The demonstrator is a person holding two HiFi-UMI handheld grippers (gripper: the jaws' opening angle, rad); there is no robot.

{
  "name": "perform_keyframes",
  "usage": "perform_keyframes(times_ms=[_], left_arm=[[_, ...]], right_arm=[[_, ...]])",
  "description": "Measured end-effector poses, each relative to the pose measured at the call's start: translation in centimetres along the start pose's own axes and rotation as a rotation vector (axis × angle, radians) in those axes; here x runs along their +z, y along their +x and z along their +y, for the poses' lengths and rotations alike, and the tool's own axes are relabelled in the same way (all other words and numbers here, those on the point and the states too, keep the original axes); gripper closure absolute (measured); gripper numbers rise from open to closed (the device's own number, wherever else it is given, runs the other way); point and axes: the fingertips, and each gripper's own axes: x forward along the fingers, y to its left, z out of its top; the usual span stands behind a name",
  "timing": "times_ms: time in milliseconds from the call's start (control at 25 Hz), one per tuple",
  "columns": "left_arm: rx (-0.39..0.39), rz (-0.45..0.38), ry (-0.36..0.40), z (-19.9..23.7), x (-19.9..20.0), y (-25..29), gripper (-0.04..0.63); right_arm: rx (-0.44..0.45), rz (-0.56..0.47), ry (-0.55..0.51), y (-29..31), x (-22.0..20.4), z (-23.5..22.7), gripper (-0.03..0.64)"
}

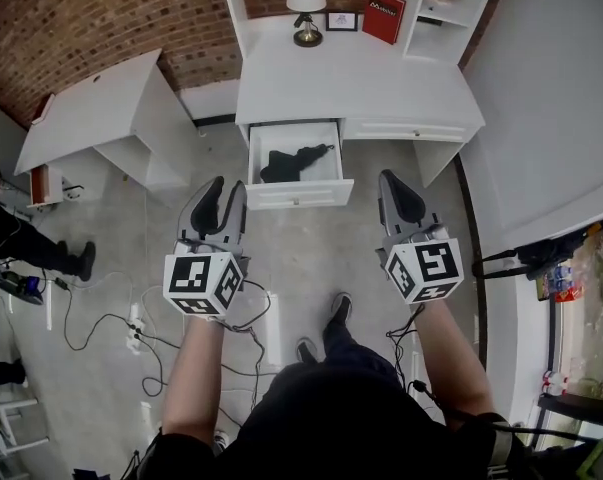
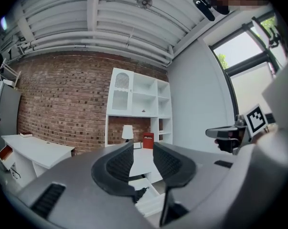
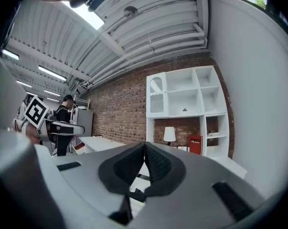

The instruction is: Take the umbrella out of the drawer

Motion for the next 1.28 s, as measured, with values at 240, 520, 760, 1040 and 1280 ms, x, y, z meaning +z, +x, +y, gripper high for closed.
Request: perform_keyframes(times_ms=[240,520,760,1040,1280], left_arm=[[0.028,0.029,0.012,0.3,-0.1,6.6,0.476],[0.061,0.082,0.017,0.0,-1.6,11.8,0.475],[0.067,0.107,0.039,0.2,-1.6,14.5,0.474],[0.064,0.14,0.058,1.9,-2.7,15.8,0.474],[0.016,0.174,0.048,4.4,-5.1,18.5,0.472]], right_arm=[[0.052,0.009,0.031,5.9,-1.2,-4.3,0.617],[0.096,0.035,0.063,10.5,-3.1,-8.1,0.617],[0.102,0.031,0.09,12.6,-3.2,-10.3,0.617],[0.107,0.042,0.093,14.6,-3.5,-10.6,0.617],[0.076,0.066,0.076,16.9,-4.2,-11.0,0.617]])
